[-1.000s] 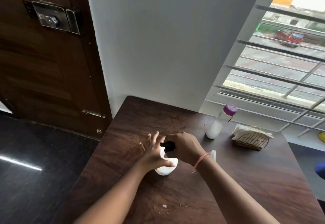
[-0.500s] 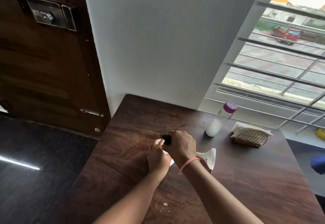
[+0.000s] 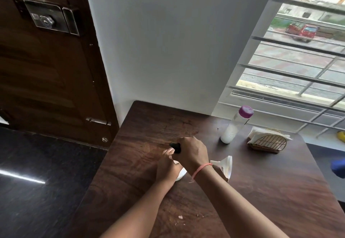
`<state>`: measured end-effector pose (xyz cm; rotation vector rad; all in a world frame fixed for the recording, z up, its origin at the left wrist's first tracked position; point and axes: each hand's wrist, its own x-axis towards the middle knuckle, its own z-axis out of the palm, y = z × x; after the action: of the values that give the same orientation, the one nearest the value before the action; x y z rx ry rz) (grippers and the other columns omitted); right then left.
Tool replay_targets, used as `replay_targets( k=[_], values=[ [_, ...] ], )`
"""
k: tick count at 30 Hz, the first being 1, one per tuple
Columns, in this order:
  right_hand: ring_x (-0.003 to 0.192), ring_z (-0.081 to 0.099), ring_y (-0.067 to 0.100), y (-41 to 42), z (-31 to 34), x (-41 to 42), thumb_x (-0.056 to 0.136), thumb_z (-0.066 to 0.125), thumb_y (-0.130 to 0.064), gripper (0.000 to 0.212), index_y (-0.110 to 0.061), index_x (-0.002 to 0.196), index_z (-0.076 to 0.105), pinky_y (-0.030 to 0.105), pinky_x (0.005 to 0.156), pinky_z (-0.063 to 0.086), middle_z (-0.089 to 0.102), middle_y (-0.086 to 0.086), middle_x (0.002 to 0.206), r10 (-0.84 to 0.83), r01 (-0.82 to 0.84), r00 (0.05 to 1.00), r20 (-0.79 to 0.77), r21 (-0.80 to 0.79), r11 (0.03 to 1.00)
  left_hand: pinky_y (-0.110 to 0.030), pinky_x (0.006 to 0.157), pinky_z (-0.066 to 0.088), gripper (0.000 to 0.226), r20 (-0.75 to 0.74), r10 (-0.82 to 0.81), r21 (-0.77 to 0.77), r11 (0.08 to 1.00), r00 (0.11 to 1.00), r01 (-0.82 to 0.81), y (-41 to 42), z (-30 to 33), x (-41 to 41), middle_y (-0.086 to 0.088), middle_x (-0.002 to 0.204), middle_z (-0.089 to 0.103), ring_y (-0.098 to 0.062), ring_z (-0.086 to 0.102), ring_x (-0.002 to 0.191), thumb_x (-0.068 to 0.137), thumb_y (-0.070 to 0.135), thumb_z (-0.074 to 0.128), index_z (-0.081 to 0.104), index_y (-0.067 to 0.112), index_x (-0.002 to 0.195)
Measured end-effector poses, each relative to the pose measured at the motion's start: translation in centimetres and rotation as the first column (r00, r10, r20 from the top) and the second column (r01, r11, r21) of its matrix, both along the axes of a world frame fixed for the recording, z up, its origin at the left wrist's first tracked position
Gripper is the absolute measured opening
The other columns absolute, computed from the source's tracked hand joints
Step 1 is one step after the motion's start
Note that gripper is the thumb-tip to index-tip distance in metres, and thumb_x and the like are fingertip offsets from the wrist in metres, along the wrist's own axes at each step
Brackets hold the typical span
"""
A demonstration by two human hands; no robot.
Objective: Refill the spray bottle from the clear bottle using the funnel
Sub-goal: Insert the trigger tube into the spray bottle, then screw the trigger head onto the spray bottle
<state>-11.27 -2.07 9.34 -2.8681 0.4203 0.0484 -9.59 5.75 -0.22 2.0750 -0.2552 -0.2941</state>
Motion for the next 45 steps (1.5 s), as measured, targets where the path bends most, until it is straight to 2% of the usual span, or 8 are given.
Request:
replay_targets(
  k=[4, 7, 9, 14, 20, 26, 32, 45],
  values=[
    [0.074, 0.06, 0.021, -1.3, 0.3, -0.1, 0.073, 0.069, -0.041, 0.02, -0.024, 0.075, 0.058, 0.025, 0.059, 0.036, 0.063, -0.002, 0.076, 0.034, -0.033, 0.999, -0.006, 0.124, 0.992, -0.016, 0.089, 0.033, 0.04, 0.083, 0.035, 0.054, 0.998, 0.996, -0.039, -0.2, 0.0, 0.1, -0.009, 0.111, 0.065, -0.026, 0.055, 0.112, 0.071, 0.01, 0.069, 0.064, 0.004, 0.11],
    [0.061, 0.054, 0.013, -3.8, 0.7, -1.0, 0.072, 0.073, -0.054, 0.04, -0.016, 0.072, 0.062, 0.027, 0.056, 0.039, 0.06, -0.005, 0.064, 0.057, -0.048, 0.998, -0.004, 0.483, 0.874, -0.031, 0.089, 0.043, 0.039, 0.057, 0.074, 0.036, 0.996, 0.996, -0.076, -0.3, 0.0, 0.2, -0.003, 0.103, 0.063, -0.023, 0.056, 0.105, 0.069, 0.036, 0.073, 0.065, 0.012, 0.1],
    [0.063, 0.06, 0.014, -6.2, 0.6, -2.0, 0.069, 0.064, -0.071, 0.054, -0.018, 0.078, 0.069, 0.031, 0.059, 0.044, 0.068, 0.0, 0.068, -0.173, 0.103, 0.984, 0.05, 0.635, 0.766, -0.038, 0.089, 0.047, 0.05, 0.05, 0.091, 0.029, 0.995, 0.995, -0.092, -0.6, -0.9, 0.3, -0.001, 0.103, 0.064, -0.023, 0.059, 0.102, 0.064, 0.054, 0.071, 0.066, 0.016, 0.097],
    [0.077, 0.063, 0.028, -12.7, -2.1, -5.5, 0.08, 0.066, -0.049, 0.042, -0.015, 0.058, 0.057, 0.03, 0.061, 0.037, 0.067, 0.008, 0.07, -0.554, 0.516, 0.829, 0.077, 0.279, 0.81, -0.033, 0.105, 0.031, 0.057, -0.038, 0.089, 0.01, 0.996, 0.995, -0.089, -1.8, -1.2, 1.4, -0.008, 0.126, 0.045, -0.025, 0.042, 0.12, 0.068, 0.033, 0.076, 0.056, 0.009, 0.115],
    [0.093, 0.064, 0.03, -13.8, -7.2, -7.4, 0.077, 0.064, -0.054, 0.038, -0.017, 0.083, 0.067, 0.03, 0.068, 0.042, 0.07, 0.008, 0.093, -0.6, 0.62, 0.784, -0.158, 0.235, 0.748, -0.019, 0.101, 0.024, 0.057, -0.081, -0.017, -0.031, 0.999, 0.997, 0.015, -1.9, -1.9, 2.4, -0.004, 0.132, 0.036, -0.018, 0.038, 0.124, 0.069, 0.037, 0.061, 0.059, 0.01, 0.119],
    [0.08, 0.067, 0.026, -13.0, -8.9, -4.5, 0.079, 0.066, -0.034, 0.014, -0.021, 0.084, 0.071, 0.031, 0.067, 0.051, 0.072, 0.001, 0.087, -0.614, 0.547, 0.788, 0.047, 0.403, 0.733, -0.026, 0.098, 0.036, 0.026, 0.022, 0.097, -0.093, 0.991, 0.995, -0.095, -2.3, -1.7, 6.0, -0.004, 0.121, 0.049, -0.017, 0.048, 0.114, 0.079, 0.021, 0.073, 0.068, 0.02, 0.105],
    [0.072, 0.061, 0.017, -13.2, -9.8, 0.3, 0.08, 0.071, -0.007, 0.006, -0.005, 0.085, 0.074, 0.016, 0.064, 0.037, 0.068, 0.005, 0.09, -0.497, 0.308, 0.771, 0.397, 0.451, 0.838, -0.043, 0.101, 0.041, 0.027, 0.08, 0.182, -0.12, 0.978, 0.98, -0.172, -3.4, -1.0, 10.3, -0.004, 0.116, 0.056, -0.016, 0.051, 0.11, 0.074, 0.039, 0.069, 0.069, 0.025, 0.097],
    [0.091, 0.064, 0.025, -12.7, -17.5, 6.6, 0.083, 0.071, -0.014, 0.017, -0.008, 0.099, 0.072, 0.043, 0.08, 0.055, 0.066, 0.002, 0.101, -0.546, 0.255, 0.785, 0.294, 0.649, 0.717, -0.043, 0.105, 0.04, 0.019, 0.11, 0.247, -0.154, 0.961, 0.963, -0.229, -3.7, 0.0, 11.0, 0.005, 0.121, 0.048, -0.011, 0.049, 0.117, 0.08, 0.025, 0.071, 0.067, 0.031, 0.098]
  ],
)
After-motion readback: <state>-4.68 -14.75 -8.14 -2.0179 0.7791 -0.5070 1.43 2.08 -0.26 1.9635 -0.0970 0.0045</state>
